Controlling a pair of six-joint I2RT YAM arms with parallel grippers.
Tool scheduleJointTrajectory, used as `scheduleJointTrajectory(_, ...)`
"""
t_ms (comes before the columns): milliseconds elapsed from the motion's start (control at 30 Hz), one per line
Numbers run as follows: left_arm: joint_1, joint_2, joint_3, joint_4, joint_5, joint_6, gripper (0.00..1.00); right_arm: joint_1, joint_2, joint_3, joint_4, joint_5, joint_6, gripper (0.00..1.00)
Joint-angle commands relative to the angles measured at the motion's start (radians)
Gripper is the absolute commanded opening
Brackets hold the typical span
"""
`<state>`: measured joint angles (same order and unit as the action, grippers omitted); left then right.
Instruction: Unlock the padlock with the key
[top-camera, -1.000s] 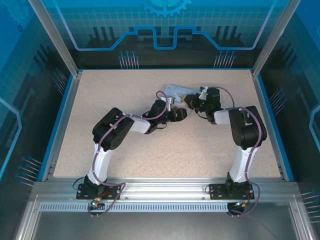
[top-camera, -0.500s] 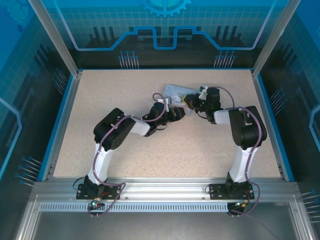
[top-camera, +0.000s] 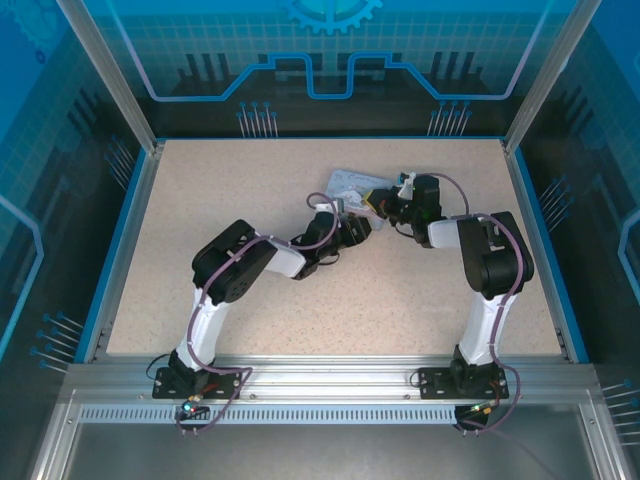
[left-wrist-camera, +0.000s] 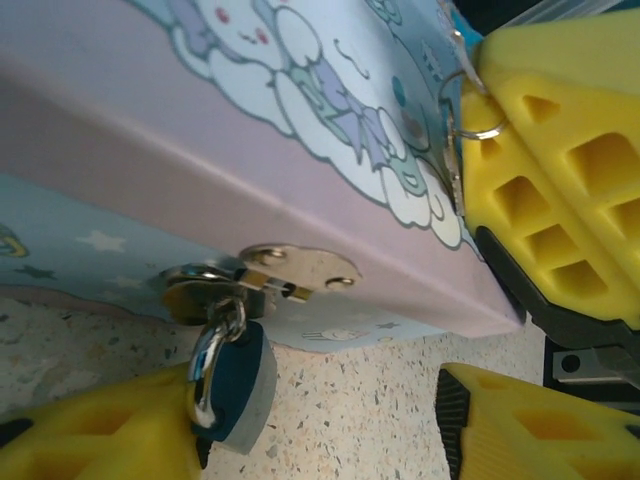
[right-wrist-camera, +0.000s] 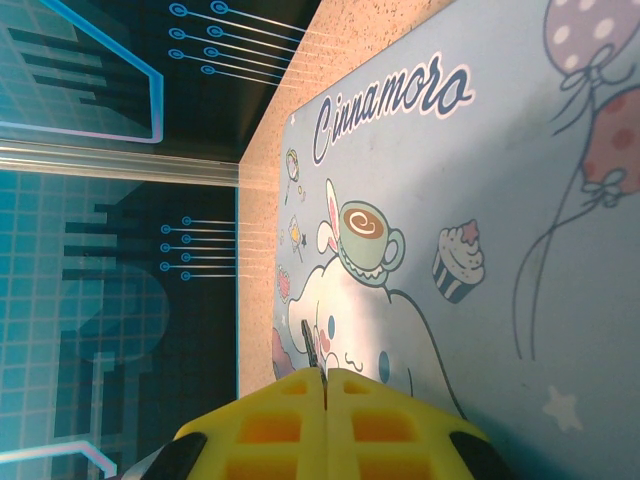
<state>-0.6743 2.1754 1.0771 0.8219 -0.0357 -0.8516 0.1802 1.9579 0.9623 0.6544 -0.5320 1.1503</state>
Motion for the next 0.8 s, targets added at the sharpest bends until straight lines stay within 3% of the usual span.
scheduleJointTrajectory(0, -0.011, 0.031, -0.016, 0.037, -0.062, -0.042, 0.58, -0.010, 0.065, -0.043, -0.210, 0.047, -0.033, 0.00)
scheduleJointTrajectory(767, -0.026, 0.056, -0.023, 0.026, -0.144, -0.099, 0.41, -0.016, 0.068, -0.046, -0.205, 0.044, -0.032, 0.00)
